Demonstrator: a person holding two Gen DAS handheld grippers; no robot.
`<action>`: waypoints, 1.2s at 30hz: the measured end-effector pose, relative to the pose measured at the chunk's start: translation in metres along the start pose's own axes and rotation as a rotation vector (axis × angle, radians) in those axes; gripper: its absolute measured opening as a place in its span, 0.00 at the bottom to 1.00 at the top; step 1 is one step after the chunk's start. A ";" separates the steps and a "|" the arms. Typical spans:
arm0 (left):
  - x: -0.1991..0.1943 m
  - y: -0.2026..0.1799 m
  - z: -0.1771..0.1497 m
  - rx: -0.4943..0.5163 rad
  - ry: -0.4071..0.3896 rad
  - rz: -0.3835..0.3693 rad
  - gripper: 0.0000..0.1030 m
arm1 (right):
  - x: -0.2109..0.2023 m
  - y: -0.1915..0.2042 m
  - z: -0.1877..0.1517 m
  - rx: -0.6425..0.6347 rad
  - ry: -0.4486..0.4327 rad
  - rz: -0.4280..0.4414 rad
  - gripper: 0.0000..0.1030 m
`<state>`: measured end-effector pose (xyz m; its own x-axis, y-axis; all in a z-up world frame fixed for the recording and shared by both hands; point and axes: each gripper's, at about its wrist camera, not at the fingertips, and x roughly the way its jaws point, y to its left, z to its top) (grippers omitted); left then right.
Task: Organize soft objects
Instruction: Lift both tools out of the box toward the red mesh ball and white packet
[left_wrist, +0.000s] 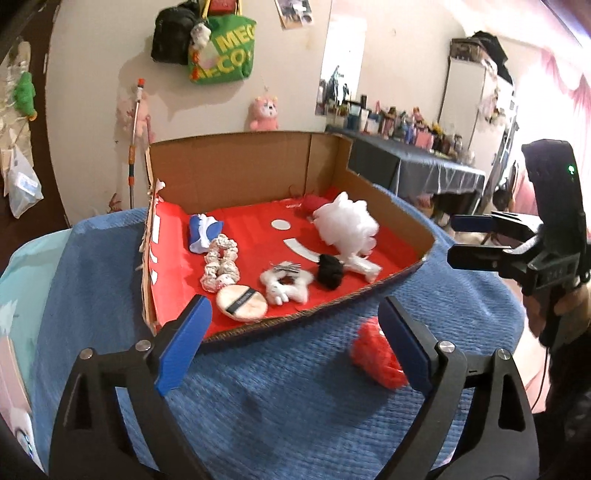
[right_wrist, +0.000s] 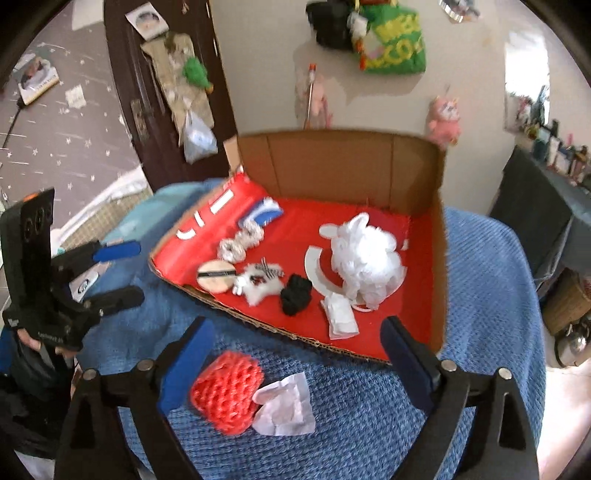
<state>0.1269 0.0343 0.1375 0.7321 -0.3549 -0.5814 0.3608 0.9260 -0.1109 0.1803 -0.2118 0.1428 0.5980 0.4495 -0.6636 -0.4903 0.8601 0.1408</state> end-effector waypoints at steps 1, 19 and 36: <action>-0.004 -0.005 -0.004 0.003 -0.013 0.013 0.90 | -0.007 0.004 -0.004 0.001 -0.025 -0.019 0.97; -0.022 -0.040 -0.070 -0.048 -0.103 0.133 0.92 | -0.043 0.015 -0.090 0.119 -0.209 -0.191 1.00; 0.004 -0.039 -0.101 -0.084 -0.033 0.144 0.92 | -0.016 0.009 -0.141 0.190 -0.178 -0.247 1.00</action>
<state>0.0574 0.0097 0.0579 0.7915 -0.2208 -0.5698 0.2025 0.9745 -0.0964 0.0775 -0.2450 0.0512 0.7929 0.2434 -0.5587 -0.2008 0.9699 0.1376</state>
